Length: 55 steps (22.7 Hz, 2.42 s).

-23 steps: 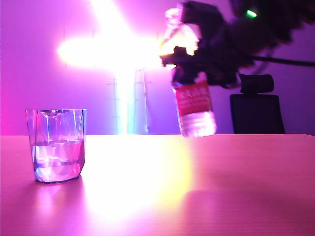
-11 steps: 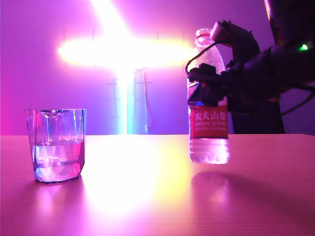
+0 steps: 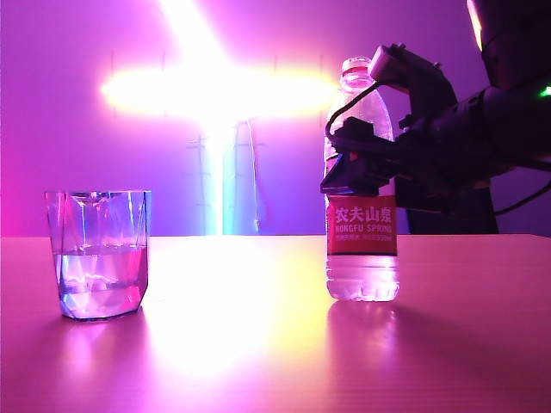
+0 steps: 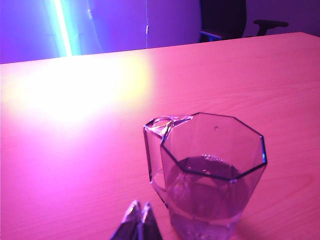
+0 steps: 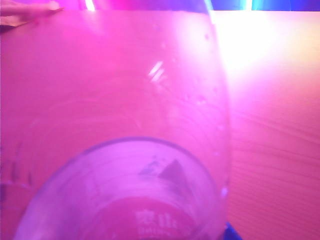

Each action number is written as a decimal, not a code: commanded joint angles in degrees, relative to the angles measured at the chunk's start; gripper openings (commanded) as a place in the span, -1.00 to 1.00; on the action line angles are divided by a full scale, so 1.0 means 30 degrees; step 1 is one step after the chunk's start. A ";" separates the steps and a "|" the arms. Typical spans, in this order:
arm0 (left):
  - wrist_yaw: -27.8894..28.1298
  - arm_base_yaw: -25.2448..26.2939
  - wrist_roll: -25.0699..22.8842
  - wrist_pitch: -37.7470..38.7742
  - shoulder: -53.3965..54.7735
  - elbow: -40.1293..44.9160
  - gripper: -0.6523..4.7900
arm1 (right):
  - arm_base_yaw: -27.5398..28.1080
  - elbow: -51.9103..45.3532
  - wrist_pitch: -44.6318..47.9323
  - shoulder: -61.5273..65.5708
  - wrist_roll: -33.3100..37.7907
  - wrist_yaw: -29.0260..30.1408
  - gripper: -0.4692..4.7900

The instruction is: Pick up the mineral water bottle on the table and pour water into the mug until it's half full.

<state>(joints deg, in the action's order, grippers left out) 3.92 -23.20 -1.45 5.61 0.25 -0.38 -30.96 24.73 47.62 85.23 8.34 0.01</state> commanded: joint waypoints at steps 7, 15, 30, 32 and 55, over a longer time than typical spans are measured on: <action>-0.0029 -0.0007 0.0058 -0.0109 0.0029 -0.0044 -0.77 | -0.0058 0.0124 -0.1588 -0.0226 0.0087 0.0066 1.00; -0.0036 -0.0007 0.0058 -0.0109 0.0029 -0.0044 -0.77 | -0.0058 -0.0969 -0.2528 -0.2608 0.0087 0.0058 1.00; -0.0073 0.2361 0.0058 -0.0117 0.0029 -0.0044 -0.77 | -0.0058 -0.2608 -0.8925 -1.0214 0.0240 -0.0007 1.00; -0.0058 0.3519 0.0058 -0.0117 0.0029 -0.0044 -0.77 | -0.0058 -0.2601 -1.0389 -1.1533 0.0248 0.0058 1.00; -0.0036 0.8065 0.0058 -0.0117 0.0029 -0.0044 -0.77 | -0.0073 -0.2608 -2.0954 -2.5624 0.1290 -0.1814 -0.85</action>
<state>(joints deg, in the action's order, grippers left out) 3.88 0.97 -1.45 5.63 0.25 -0.38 -31.16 16.71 -16.21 8.82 12.21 -5.37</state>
